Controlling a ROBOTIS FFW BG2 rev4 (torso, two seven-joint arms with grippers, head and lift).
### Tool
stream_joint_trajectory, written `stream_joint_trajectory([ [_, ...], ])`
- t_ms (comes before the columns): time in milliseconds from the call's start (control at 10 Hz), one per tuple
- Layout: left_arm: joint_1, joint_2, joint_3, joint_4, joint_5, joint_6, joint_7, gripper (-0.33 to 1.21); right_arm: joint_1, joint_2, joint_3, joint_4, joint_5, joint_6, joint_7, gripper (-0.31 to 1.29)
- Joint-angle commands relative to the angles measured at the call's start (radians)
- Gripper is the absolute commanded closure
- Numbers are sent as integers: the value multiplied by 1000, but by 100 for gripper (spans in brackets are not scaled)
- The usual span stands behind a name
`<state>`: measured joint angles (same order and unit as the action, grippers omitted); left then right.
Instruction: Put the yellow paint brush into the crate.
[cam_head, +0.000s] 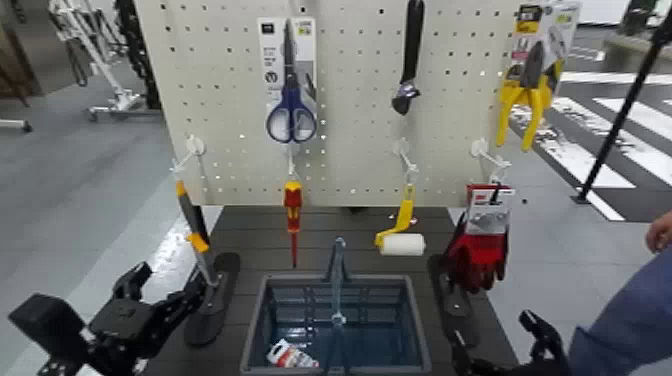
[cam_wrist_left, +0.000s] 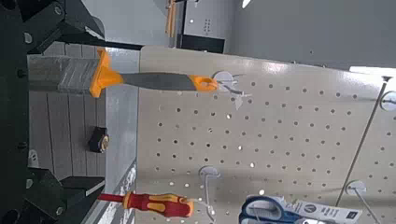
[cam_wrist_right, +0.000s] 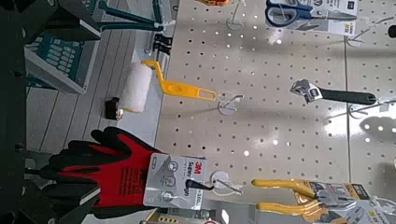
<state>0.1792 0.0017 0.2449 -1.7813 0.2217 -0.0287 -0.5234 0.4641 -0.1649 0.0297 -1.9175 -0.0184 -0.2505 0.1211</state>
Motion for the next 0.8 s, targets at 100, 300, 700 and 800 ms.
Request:
stream_joint_trajectory([
  [100, -64, 17, 70, 8, 8, 59, -56, 23, -4, 1, 4, 0, 0, 7, 0, 15],
  [300, -121, 44, 116, 40, 28, 92, -119, 23, -7, 1, 7, 0, 0, 10, 0, 15],
  [700, -230, 109, 175, 138, 51, 162, -251, 23, -22, -1, 16, 9, -2, 17, 2, 15],
  [800, -257, 123, 180, 171, 57, 179, -291, 23, -24, -1, 19, 11, -2, 17, 3, 15],
])
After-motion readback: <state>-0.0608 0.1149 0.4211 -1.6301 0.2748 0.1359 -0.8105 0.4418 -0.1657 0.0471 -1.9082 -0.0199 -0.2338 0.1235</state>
